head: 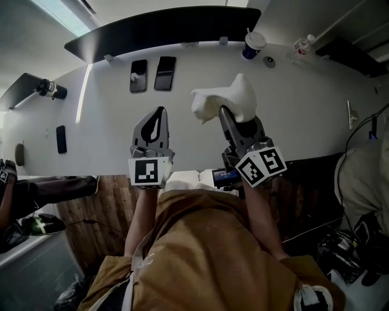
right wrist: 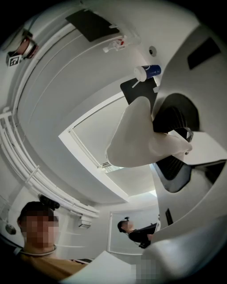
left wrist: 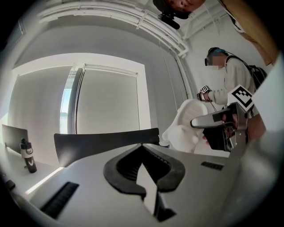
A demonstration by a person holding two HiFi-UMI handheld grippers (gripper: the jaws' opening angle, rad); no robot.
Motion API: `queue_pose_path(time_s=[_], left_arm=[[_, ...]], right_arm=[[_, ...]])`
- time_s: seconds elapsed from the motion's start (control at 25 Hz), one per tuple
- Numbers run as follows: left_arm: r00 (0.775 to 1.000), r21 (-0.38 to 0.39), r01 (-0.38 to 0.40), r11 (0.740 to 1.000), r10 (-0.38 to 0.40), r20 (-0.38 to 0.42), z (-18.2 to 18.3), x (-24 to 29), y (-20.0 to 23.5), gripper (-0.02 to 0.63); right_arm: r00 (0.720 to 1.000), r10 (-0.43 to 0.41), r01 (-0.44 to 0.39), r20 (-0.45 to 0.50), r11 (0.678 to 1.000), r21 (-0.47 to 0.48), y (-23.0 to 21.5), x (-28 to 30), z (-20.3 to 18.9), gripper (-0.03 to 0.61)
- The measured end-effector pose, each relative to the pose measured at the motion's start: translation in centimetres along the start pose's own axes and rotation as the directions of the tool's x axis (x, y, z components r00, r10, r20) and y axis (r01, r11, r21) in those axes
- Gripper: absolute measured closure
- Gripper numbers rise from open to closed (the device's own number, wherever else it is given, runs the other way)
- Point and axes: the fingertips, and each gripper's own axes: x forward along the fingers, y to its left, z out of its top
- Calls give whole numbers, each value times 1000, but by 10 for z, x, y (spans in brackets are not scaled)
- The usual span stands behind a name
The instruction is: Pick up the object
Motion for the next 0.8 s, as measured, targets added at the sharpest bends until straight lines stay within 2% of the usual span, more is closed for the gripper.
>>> queue_pose_path(time_s=[0.2,0.4,0.56,0.8], left_arm=[[1000,9,-23,1000,22,22,7,-4,11,606],[999,9,-40,999,39,37,14,-11,17,606],[998,15,-46,999,45,46,18,-12,20,606],[996,24,-61,998,59,60,23,-17,23,606]], right_arm=[[1000,-28,27,-7,999,-31,-3,3,3,428],[997,-74,72,-9,987,-145,-1,0,8,428],[997,-77,77,10,973,-218,6,0,17,428],[997,-77,82,28,973,-217,10,-1,21,428]])
